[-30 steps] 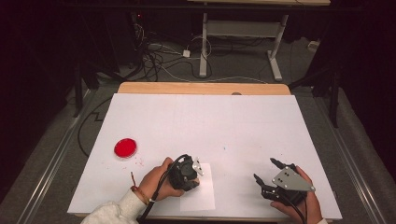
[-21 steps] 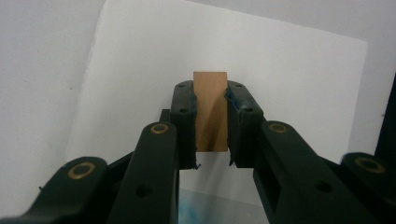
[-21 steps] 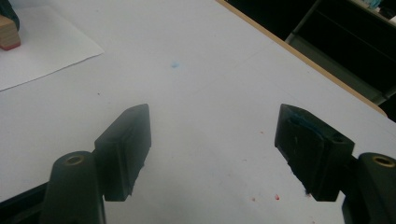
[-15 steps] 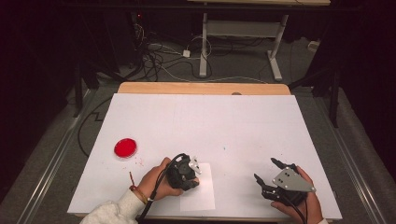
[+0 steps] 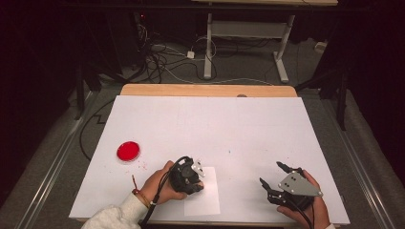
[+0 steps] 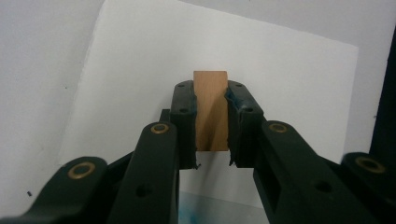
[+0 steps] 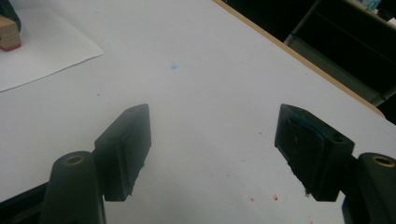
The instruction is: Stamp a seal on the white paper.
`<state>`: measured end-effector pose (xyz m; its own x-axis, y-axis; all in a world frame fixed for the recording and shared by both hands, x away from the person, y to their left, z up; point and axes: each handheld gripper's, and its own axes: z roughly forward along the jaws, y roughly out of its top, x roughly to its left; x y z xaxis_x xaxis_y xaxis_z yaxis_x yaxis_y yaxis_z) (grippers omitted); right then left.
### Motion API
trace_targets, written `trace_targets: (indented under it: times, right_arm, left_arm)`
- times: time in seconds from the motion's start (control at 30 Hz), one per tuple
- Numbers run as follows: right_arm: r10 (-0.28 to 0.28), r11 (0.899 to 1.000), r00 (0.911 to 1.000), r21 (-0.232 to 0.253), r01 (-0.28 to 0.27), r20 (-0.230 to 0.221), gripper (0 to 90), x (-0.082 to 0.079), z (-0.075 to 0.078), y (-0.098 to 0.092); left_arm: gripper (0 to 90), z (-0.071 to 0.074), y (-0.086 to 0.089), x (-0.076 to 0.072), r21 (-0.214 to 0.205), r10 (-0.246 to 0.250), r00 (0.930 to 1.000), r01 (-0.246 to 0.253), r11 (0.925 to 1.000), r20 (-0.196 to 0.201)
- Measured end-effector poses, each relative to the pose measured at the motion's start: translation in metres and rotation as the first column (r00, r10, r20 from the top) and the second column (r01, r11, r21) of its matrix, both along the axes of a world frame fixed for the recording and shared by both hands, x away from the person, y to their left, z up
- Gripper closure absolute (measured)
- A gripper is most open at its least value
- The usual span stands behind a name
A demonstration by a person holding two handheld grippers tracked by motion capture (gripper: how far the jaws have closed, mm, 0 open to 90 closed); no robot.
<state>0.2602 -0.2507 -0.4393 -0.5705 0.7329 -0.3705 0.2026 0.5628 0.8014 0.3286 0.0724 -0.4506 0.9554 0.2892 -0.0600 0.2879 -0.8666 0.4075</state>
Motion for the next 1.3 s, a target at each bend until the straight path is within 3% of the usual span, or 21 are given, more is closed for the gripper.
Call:
trace_targets:
  times: [0.33,0.4,0.53,0.87,0.97,1.13,1.3]
  right_arm:
    - [0.006,1.000,1.0000,0.008,-0.006,0.001,27.7,0.000,0.000,-0.001]
    - [0.007,1.000,1.0000,0.007,-0.007,0.002,27.7,0.000,0.000,-0.001]
    - [0.006,1.000,1.0000,0.008,-0.006,0.004,27.7,0.000,0.001,-0.002]
    - [0.006,1.000,0.9999,0.007,-0.006,0.008,27.6,0.000,0.001,-0.001]
    - [0.005,1.000,0.9999,0.009,-0.005,0.009,27.7,0.000,0.001,-0.002]
    - [0.007,1.000,0.9999,0.009,-0.007,0.014,27.7,-0.001,0.002,-0.002]
    - [0.007,1.000,0.9998,0.015,-0.008,0.016,27.7,-0.001,0.003,-0.002]
  left_arm:
    - [73.5,0.006,-0.005,-0.007,0.061,0.008,0.9966,-0.013,0.9980,0.082]
    - [73.4,0.013,0.000,-0.006,0.017,0.014,0.9976,-0.016,0.9997,0.068]
    - [73.4,0.028,0.009,-0.007,-0.051,0.034,0.9953,-0.029,0.9983,0.091]
    - [73.3,0.045,0.027,-0.008,-0.111,0.072,0.9835,-0.054,0.9923,0.166]
    - [73.3,0.047,0.032,-0.008,-0.129,0.084,0.9785,-0.060,0.9898,0.188]
    - [73.3,0.047,0.038,-0.009,-0.143,0.088,0.9767,-0.060,0.9880,0.196]
    - [73.3,0.046,0.042,-0.012,-0.166,0.119,0.9674,-0.082,0.9827,0.224]
